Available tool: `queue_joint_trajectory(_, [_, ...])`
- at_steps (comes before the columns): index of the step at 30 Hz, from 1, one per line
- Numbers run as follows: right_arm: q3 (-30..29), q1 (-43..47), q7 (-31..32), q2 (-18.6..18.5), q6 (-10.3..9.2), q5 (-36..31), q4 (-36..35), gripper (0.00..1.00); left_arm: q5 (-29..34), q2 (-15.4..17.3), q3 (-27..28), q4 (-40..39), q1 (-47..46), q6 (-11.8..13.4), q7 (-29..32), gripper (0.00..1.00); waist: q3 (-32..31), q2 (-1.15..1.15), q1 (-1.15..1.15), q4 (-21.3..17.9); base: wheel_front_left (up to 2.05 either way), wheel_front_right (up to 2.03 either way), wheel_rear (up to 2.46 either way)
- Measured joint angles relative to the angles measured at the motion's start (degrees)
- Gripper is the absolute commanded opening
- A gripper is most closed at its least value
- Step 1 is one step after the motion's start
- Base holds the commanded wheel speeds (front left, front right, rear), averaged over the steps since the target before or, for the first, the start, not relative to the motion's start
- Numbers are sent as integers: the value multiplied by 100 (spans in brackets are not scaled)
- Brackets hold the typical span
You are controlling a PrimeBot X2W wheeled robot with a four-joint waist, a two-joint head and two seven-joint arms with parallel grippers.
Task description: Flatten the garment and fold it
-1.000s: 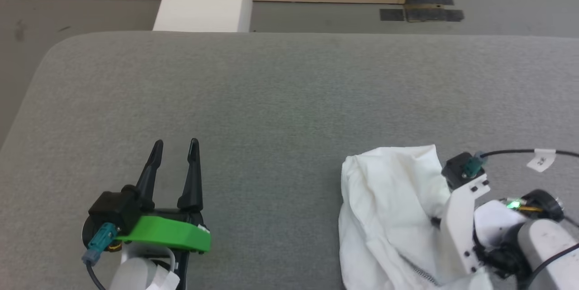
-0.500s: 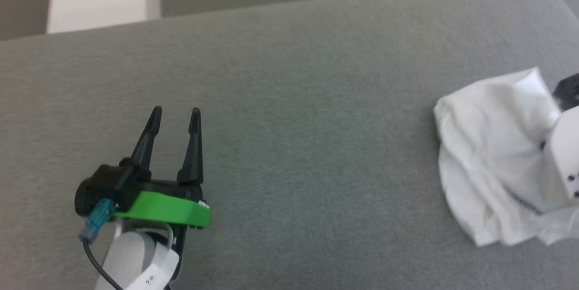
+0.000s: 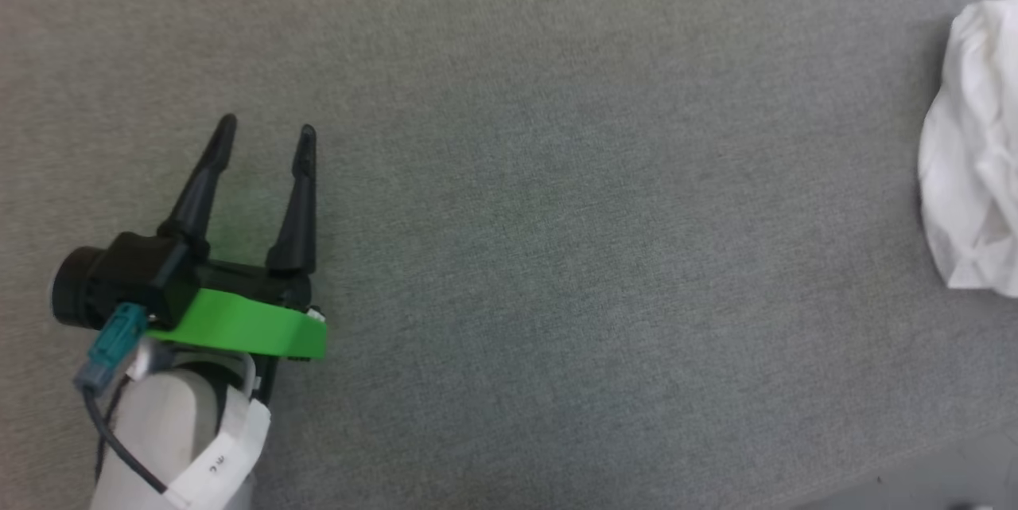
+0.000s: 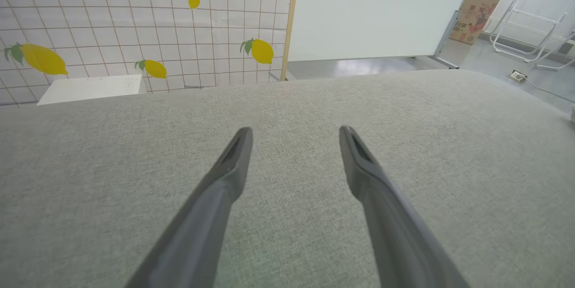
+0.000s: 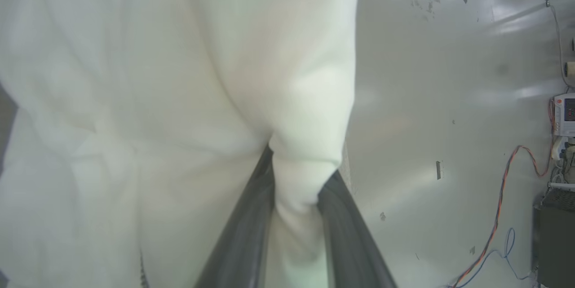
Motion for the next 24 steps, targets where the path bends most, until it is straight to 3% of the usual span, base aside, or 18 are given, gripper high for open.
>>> queue_joint_trajectory(4, [-96, -282, -603, 76, 0, -188, 371, 1, 4, 93, 71, -288, 7, 27, 191, 100, 330, 0, 0, -89, 0, 0, 0])
queue_joint_trajectory(5, [-107, -335, -731, 94, 0, -223, 490, 42, 4, 110, 71, -341, 9, 43, 235, 100, 406, 0, 0, -108, 0, 0, 0])
queue_joint_trajectory(6, [-108, -370, -888, 102, 0, -264, 588, 100, 4, 126, 75, -388, 14, 52, 264, 100, 473, 0, 0, -123, 0, 0, 0])
queue_joint_trajectory(18, [-166, -1013, -2057, 70, 0, -93, 1339, 100, -21, 170, 64, -465, 69, 107, 271, 100, 569, 0, 0, -161, 0, 0, 0])
queue_joint_trajectory(22, [131, -1047, -2477, -133, 0, 250, 1061, 100, -85, 80, 48, -196, 79, 110, 66, 100, 340, 0, -1, -97, 0, 0, 0])
queue_joint_trajectory(24, [504, -1118, -2708, -316, 0, 651, 478, 100, -196, -20, 97, 157, 93, 153, -197, 100, 1, 0, 0, -23, 0, 0, 0])
